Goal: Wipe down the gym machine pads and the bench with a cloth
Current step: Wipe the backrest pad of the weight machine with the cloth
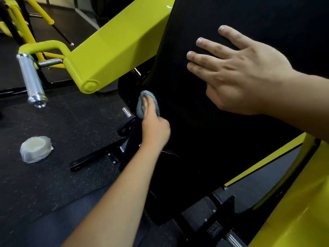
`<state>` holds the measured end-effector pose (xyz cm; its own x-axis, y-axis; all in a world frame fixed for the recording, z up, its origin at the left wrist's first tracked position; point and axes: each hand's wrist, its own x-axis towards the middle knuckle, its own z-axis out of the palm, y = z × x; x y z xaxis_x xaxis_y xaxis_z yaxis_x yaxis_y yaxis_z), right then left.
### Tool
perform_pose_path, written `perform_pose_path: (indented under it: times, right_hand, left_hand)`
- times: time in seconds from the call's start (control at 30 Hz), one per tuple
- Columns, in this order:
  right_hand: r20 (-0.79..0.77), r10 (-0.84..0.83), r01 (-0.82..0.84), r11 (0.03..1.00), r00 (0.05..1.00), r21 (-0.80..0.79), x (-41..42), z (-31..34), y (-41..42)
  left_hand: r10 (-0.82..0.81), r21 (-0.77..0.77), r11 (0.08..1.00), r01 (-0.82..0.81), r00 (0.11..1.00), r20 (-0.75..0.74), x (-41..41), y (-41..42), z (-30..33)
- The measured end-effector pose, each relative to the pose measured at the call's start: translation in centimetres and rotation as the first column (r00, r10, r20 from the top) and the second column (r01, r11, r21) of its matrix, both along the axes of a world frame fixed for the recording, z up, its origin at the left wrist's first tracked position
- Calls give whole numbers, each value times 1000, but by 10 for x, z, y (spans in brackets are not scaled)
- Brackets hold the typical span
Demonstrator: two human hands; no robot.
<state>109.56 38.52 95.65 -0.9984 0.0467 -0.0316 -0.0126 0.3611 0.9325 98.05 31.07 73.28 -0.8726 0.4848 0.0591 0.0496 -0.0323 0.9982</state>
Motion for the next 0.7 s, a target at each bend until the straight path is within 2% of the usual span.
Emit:
perform_pose_path:
  times: [0.1,0.17,0.3,0.43,0.5,0.6,0.7]
  right_hand:
    - [-6,7,-6,1000,1000,3,1,0,0]
    - [-6,3,-3,1000,1000,0,1,0,-1]
    - [-14,10,-10,1000,1000,-11,1,0,-1]
    - [-21,10,-10,1000,1000,-17,0,-2,-1]
    - [-19,8,-8,1000,1000,-11,0,-1,-1]
    - [-16,15,-15,1000,1000,-10,1,-1,-1]
    - [-19,26,-26,999,999,-21,0,-1,-1]
  left_hand:
    - [-34,-55,998,37,998,56,-41,-1,-1]
    - [-25,-81,996,29,999,46,-37,-1,-6]
    - [-24,-20,1000,22,996,-88,43,-18,-33]
    - [-253,-32,967,251,949,-187,169,-51,-74]
    - [-292,-94,956,278,933,-209,222,-58,-90]
    - [-372,-221,911,347,925,-81,249,-55,-99]
    - [-390,-257,903,344,908,-153,245,-58,-95]
